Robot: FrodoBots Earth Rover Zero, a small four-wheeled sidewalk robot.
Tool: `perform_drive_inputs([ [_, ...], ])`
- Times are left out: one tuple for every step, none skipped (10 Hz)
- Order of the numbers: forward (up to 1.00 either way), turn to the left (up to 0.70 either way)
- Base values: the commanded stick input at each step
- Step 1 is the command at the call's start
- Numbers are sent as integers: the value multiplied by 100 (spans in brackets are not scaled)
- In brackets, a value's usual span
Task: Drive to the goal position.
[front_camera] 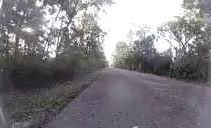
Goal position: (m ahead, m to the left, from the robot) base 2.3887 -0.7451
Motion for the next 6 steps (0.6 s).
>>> perform_drive_inputs([
  [5,0],
  [5,0],
  [5,0],
  [5,0],
  [5,0],
  [5,0],
])
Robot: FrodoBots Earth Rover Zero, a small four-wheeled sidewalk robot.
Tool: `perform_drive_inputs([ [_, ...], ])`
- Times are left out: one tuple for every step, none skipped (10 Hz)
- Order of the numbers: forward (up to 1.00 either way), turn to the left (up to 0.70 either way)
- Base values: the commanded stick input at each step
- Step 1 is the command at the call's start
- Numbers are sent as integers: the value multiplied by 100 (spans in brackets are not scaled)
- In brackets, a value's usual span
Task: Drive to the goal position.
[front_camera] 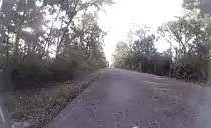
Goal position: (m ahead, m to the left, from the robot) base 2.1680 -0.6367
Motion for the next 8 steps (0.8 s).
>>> perform_drive_inputs([
  [5,0],
  [5,0],
  [5,0],
  [5,0],
  [5,0],
  [5,0],
  [5,0],
  [5,0],
])
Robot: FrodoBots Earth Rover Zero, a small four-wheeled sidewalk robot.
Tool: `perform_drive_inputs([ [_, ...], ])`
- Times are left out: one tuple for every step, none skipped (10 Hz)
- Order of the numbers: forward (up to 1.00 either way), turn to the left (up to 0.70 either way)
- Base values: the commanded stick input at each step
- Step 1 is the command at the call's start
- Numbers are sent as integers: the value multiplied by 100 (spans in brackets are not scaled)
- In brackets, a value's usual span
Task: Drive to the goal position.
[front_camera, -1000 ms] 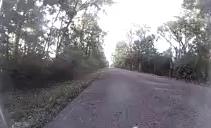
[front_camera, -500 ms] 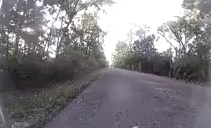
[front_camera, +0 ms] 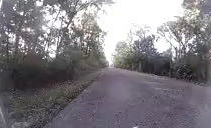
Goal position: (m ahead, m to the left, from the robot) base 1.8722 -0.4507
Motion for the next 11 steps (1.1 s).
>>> perform_drive_inputs([
  [5,0],
  [5,0],
  [5,0],
  [5,0],
  [5,0],
  [5,0],
  [5,0],
  [5,0],
  [5,0],
  [5,0],
  [5,0],
])
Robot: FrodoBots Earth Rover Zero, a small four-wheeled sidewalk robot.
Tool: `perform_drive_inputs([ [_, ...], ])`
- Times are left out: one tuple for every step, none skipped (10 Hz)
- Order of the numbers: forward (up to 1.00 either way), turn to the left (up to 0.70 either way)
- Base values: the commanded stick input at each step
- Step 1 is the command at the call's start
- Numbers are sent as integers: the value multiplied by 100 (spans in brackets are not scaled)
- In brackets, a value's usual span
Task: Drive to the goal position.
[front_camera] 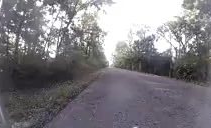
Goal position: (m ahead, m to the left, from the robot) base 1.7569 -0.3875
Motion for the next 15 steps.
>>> perform_drive_inputs([
  [5,0],
  [5,0],
  [5,0],
  [5,0],
  [5,0],
  [5,0],
  [5,0],
  [5,0],
  [5,0],
  [5,0],
  [5,0],
  [5,0],
  [5,0],
  [5,0],
  [5,0],
])
